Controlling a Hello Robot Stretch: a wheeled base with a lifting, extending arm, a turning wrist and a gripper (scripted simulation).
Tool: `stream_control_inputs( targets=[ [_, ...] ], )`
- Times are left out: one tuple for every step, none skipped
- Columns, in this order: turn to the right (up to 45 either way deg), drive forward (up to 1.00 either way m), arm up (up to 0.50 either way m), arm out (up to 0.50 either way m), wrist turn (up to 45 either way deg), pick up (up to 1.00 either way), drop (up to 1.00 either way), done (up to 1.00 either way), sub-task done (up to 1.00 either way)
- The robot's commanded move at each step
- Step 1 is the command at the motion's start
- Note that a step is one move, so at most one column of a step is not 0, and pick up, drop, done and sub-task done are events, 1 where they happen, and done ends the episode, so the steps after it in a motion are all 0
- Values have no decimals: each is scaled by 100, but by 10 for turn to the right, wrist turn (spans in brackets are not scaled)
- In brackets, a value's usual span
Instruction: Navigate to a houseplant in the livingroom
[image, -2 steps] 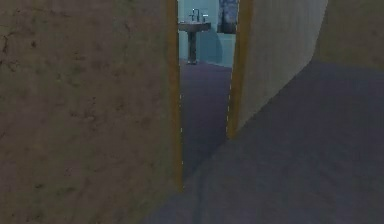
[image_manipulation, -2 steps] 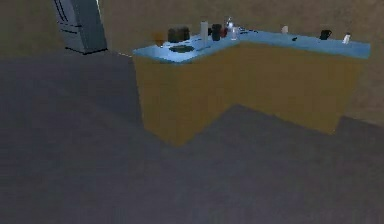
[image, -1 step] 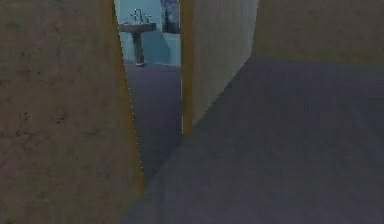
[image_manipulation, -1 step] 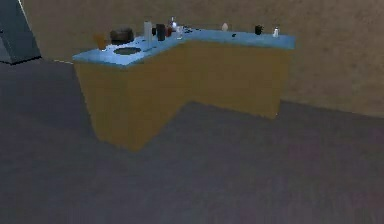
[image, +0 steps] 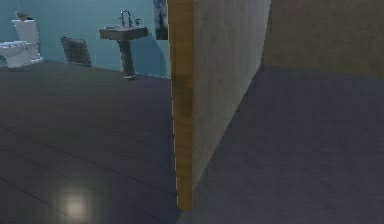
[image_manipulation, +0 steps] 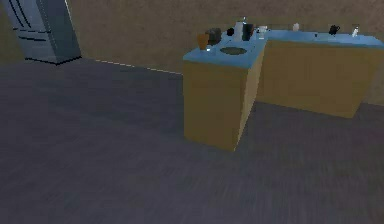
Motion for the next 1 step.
stream_control_inputs(
  targets=[
    [30, 0, 0, 0, 0, 0, 0, 0, 0]
  ],
)
